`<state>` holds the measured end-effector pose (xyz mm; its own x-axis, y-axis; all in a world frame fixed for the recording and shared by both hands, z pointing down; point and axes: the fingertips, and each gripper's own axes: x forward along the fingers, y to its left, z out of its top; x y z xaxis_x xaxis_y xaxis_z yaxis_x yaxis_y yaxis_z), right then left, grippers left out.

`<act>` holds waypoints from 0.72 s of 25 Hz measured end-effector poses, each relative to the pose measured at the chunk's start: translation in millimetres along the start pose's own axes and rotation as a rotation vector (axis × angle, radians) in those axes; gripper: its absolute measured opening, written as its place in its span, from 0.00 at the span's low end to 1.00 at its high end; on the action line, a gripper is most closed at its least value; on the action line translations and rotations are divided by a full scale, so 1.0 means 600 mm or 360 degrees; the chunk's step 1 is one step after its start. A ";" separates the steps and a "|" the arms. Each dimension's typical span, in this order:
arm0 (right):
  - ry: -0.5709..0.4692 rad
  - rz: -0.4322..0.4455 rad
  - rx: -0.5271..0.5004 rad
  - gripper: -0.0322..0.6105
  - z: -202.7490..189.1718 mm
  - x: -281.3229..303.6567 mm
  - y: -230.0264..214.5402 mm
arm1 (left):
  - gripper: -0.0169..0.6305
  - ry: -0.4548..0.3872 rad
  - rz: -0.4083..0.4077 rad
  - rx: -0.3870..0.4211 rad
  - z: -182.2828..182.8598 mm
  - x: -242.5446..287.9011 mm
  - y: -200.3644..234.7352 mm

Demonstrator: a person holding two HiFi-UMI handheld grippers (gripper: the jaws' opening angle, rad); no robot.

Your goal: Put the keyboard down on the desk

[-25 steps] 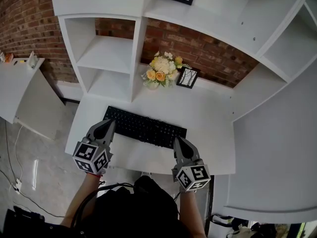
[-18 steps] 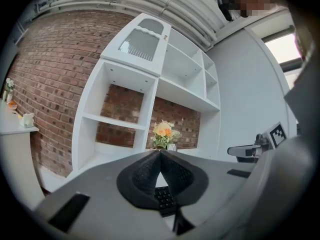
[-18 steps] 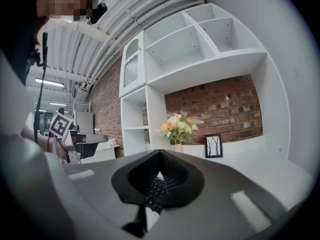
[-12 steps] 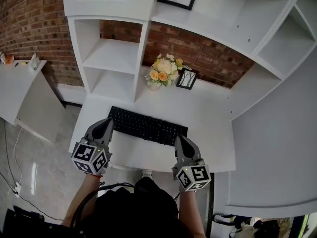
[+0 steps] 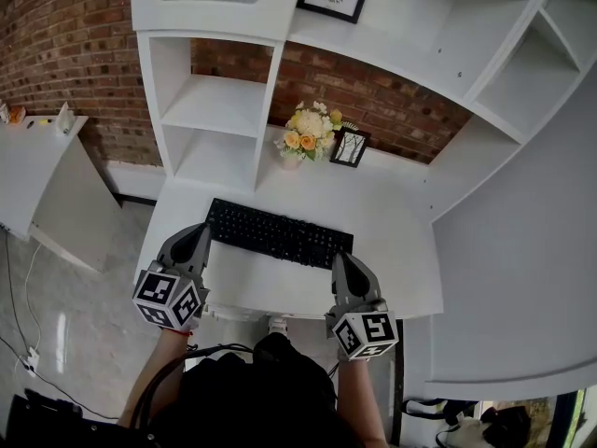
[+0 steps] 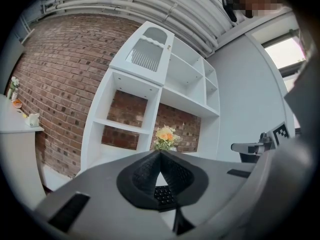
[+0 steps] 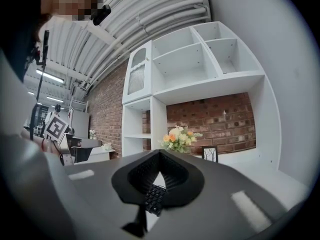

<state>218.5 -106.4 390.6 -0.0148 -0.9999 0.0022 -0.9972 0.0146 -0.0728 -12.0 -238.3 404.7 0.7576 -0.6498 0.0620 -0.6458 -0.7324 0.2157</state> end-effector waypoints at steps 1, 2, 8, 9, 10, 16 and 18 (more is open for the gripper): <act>-0.0001 -0.0005 -0.0003 0.05 0.000 -0.002 0.002 | 0.01 -0.0001 0.0003 -0.0004 0.000 -0.003 0.001; -0.0004 -0.0011 -0.0005 0.05 0.001 -0.005 0.003 | 0.01 -0.0002 0.0005 -0.0006 0.000 -0.007 0.002; -0.0012 -0.0022 0.0009 0.05 0.000 -0.014 0.016 | 0.01 0.0000 0.0013 -0.0018 -0.002 -0.025 0.010; -0.0011 -0.0021 0.0011 0.05 -0.001 -0.015 0.018 | 0.01 -0.0002 0.0014 -0.0021 -0.002 -0.027 0.011; -0.0011 -0.0022 0.0013 0.05 -0.002 -0.016 0.019 | 0.01 -0.0003 0.0014 -0.0022 -0.002 -0.029 0.011; -0.0018 -0.0035 0.0027 0.05 -0.007 -0.020 0.018 | 0.01 -0.0007 0.0029 -0.0017 -0.004 -0.037 0.012; -0.0022 -0.0037 0.0027 0.05 -0.006 -0.021 0.017 | 0.01 -0.0009 0.0034 -0.0019 -0.004 -0.038 0.013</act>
<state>208.5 -93.6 393.5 0.0093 -0.9999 -0.0098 -0.9959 -0.0083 -0.0897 -33.8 -228.7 407.3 0.7429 -0.6666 0.0612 -0.6608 -0.7157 0.2262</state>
